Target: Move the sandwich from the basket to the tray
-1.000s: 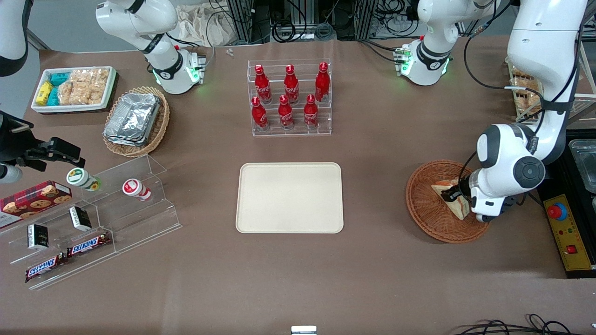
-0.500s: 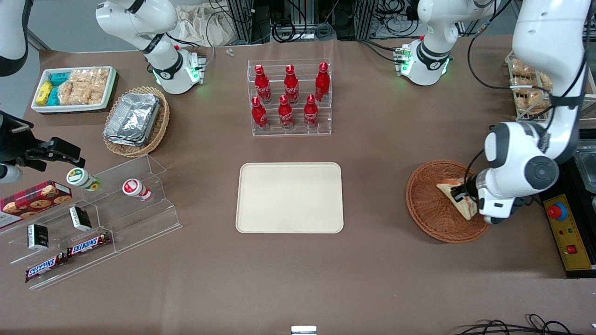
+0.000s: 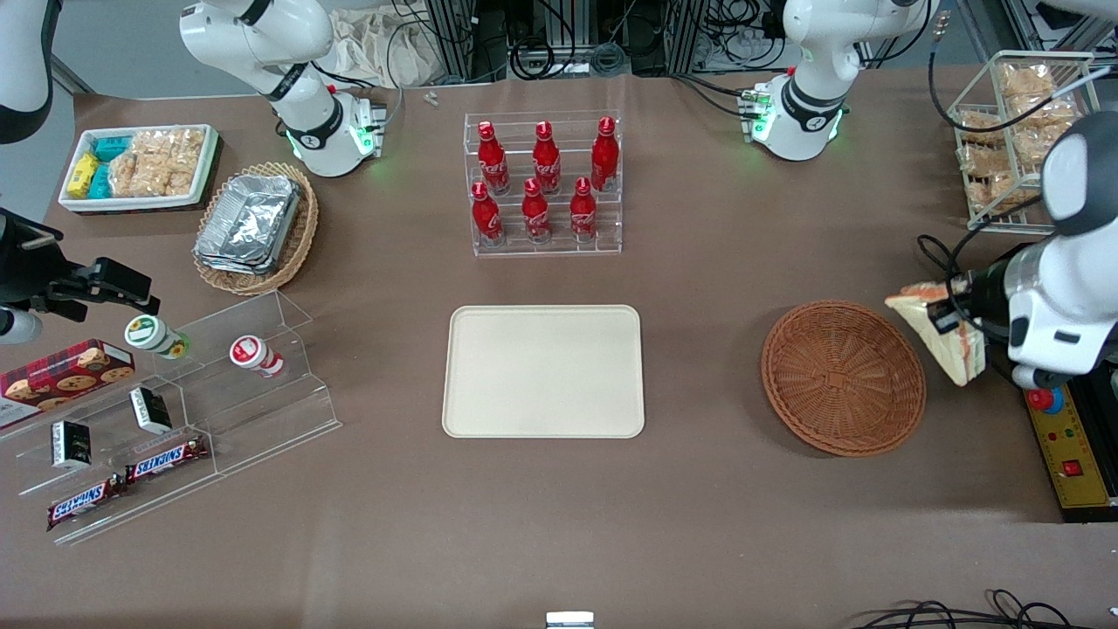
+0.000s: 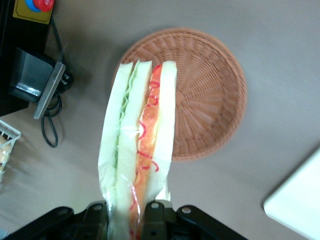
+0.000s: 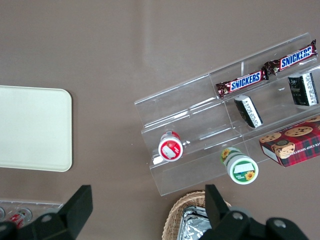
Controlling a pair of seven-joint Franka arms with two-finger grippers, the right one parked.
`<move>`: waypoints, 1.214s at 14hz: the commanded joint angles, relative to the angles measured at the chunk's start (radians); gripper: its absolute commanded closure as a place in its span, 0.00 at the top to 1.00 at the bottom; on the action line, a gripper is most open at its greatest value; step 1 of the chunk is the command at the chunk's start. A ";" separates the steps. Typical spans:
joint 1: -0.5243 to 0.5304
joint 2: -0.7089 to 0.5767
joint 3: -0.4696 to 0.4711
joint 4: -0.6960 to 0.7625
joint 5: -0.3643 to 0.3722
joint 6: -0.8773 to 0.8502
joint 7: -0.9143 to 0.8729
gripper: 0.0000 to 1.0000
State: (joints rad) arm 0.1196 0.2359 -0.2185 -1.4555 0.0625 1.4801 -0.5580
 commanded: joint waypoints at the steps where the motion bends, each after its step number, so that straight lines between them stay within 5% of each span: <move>1: -0.008 0.037 -0.135 0.067 0.002 -0.043 0.009 0.00; 5: -0.017 0.126 -0.329 0.028 -0.003 0.105 -0.012 0.00; 10: -0.197 0.313 -0.332 -0.009 0.023 0.403 -0.129 0.00; 14: -0.291 0.462 -0.332 -0.008 0.152 0.528 -0.224 0.00; 17: -0.363 0.555 -0.308 0.000 0.168 0.603 -0.223 0.00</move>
State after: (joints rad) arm -0.2034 0.7362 -0.5454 -1.4896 0.2008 2.0503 -0.7621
